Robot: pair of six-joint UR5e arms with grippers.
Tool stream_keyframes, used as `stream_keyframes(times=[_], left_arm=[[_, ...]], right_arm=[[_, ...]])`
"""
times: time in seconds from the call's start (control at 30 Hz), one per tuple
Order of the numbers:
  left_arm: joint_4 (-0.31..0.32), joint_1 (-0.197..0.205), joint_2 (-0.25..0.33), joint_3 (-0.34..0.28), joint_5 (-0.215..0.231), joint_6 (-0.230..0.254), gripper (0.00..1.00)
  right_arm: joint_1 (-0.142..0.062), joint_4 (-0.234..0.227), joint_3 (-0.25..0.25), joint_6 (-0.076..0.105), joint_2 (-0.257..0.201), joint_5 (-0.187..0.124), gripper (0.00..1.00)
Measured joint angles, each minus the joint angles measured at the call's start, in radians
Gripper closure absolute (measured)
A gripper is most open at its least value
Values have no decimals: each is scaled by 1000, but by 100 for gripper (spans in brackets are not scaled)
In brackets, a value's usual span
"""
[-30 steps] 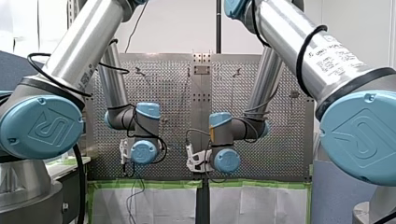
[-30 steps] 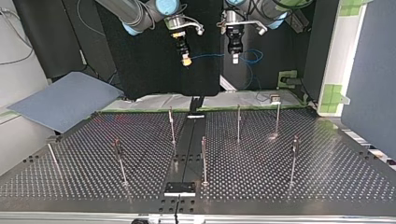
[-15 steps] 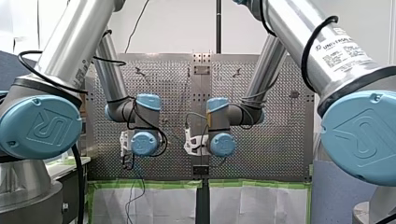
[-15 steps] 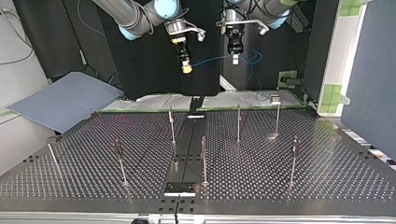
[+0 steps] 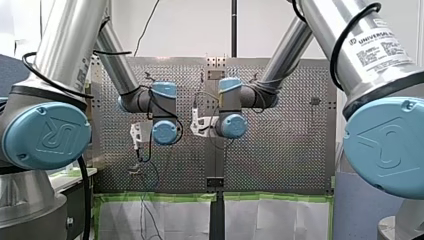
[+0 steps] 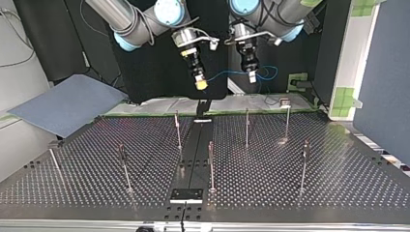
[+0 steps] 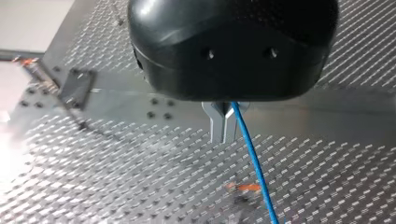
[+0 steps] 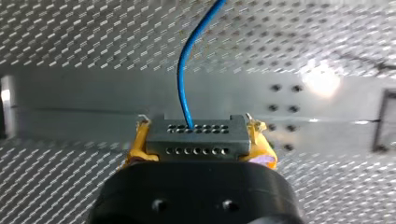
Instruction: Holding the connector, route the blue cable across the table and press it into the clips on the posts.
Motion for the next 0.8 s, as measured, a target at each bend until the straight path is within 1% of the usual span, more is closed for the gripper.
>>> stream_keyframes(times=[0.13, 0.33, 0.47, 0.53, 0.63, 0.8], left_arm=[[-35, 9, 36, 22, -33, -5, 100], [-90, 23, 90, 31, -87, -36, 100], [-124, 34, 124, 37, -101, -44, 100], [-145, 41, 144, 43, -102, -48, 100], [-171, 51, 170, 55, -95, -55, 100], [-209, 73, 208, 71, -76, -79, 100]], right_arm=[[-1, 35, -35, 16, -35, -23, 100], [-2, 83, -84, 23, -83, -45, 100], [-2, 117, -117, 26, -117, -53, 100], [-2, 135, -135, 33, -127, -57, 100], [1, 163, -163, 41, -117, -68, 100], [11, 209, -209, 46, -77, -74, 100]])
